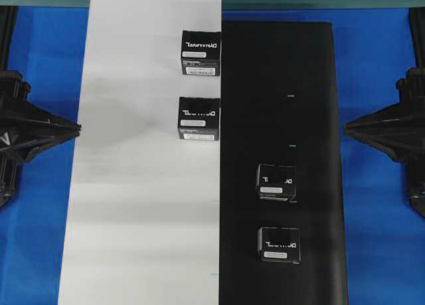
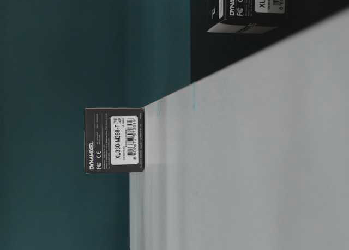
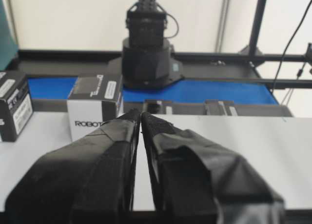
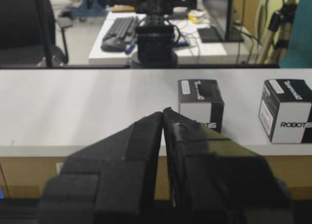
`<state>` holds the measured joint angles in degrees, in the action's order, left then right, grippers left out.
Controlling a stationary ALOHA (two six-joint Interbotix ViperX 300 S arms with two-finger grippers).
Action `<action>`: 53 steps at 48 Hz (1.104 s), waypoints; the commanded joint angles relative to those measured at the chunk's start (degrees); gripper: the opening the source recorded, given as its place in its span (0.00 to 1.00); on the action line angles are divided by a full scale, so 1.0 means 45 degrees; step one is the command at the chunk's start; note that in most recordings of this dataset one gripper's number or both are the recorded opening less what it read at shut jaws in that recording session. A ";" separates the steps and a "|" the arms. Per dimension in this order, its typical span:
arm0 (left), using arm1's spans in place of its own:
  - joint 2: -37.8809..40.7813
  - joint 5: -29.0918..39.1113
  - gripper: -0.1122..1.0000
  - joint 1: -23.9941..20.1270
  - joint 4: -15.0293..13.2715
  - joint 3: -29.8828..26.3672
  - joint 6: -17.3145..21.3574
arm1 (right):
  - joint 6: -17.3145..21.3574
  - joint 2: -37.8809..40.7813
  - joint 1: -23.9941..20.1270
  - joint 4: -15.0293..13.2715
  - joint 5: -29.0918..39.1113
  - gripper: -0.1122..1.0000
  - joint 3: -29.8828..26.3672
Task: Place the box from the black base onto the white base.
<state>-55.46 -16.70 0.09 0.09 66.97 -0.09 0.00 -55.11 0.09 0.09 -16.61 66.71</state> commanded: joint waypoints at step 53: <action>-0.0625 0.5176 0.06 0.0059 0.0215 -0.1895 -0.0410 | 0.2129 0.5664 -0.1699 -0.0117 1.2422 0.11 -0.4902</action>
<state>-58.71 6.77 0.26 0.88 59.94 -1.85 9.58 -30.59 -7.73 0.79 39.29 45.70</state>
